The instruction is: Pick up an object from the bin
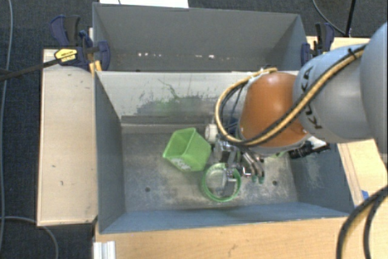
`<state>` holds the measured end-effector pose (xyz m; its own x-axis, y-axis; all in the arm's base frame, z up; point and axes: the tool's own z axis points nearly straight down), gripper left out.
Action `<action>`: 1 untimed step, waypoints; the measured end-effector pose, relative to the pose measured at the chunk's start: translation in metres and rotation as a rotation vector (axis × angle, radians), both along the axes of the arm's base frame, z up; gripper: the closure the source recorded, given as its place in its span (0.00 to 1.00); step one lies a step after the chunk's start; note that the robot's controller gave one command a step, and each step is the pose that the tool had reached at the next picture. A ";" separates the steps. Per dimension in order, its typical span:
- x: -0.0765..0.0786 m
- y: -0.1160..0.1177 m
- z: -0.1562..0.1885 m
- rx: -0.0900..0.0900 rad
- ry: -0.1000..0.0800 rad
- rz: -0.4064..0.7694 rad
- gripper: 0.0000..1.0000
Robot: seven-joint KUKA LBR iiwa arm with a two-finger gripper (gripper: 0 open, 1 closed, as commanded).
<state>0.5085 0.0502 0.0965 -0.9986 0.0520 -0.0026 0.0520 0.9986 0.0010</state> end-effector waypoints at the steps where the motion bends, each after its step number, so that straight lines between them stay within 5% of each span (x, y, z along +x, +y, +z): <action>1: -0.011 -0.003 0.014 0.002 0.000 -0.016 0.00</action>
Offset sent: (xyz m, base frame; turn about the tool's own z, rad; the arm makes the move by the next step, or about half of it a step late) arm 0.0373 0.0366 -0.0150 0.1490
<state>0.4970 0.0473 0.1105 -0.9977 0.0680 -0.0028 0.0680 0.9977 0.0029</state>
